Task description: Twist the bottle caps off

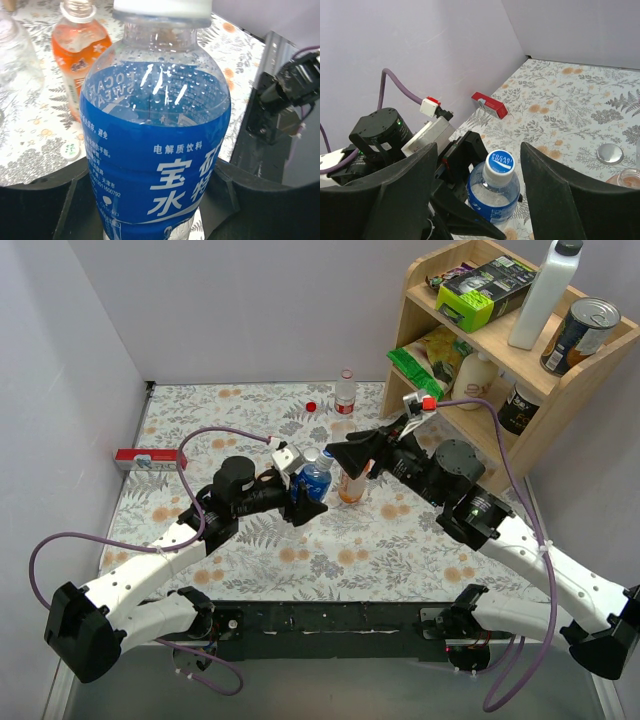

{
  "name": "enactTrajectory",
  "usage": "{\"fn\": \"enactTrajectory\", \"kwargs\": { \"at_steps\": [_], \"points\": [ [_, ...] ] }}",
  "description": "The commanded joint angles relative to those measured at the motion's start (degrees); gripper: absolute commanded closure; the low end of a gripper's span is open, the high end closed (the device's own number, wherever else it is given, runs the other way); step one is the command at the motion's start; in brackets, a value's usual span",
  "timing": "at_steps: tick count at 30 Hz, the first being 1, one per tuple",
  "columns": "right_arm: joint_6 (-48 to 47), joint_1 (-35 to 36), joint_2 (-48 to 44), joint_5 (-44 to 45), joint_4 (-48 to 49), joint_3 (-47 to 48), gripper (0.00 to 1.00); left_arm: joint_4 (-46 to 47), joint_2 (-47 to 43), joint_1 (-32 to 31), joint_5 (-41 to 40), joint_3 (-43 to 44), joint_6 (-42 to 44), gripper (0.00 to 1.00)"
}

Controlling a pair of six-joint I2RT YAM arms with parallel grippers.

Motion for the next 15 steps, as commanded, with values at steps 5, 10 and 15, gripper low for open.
{"fn": "enactTrajectory", "kwargs": {
  "at_steps": [5,10,15],
  "points": [
    [3.1,1.1,1.8,0.3,-1.2,0.4,0.30,-0.3,-2.0,-0.2,-8.0,0.1,-1.5,0.78],
    [3.7,1.7,3.0,0.0,-0.9,0.3,0.32,0.0,-1.9,-0.1,-8.4,0.0,-1.8,0.78],
    [3.7,1.9,4.3,-0.4,-0.6,1.0,0.33,0.1,-1.7,-0.2,-7.5,0.0,-1.8,0.77]
  ]
}}
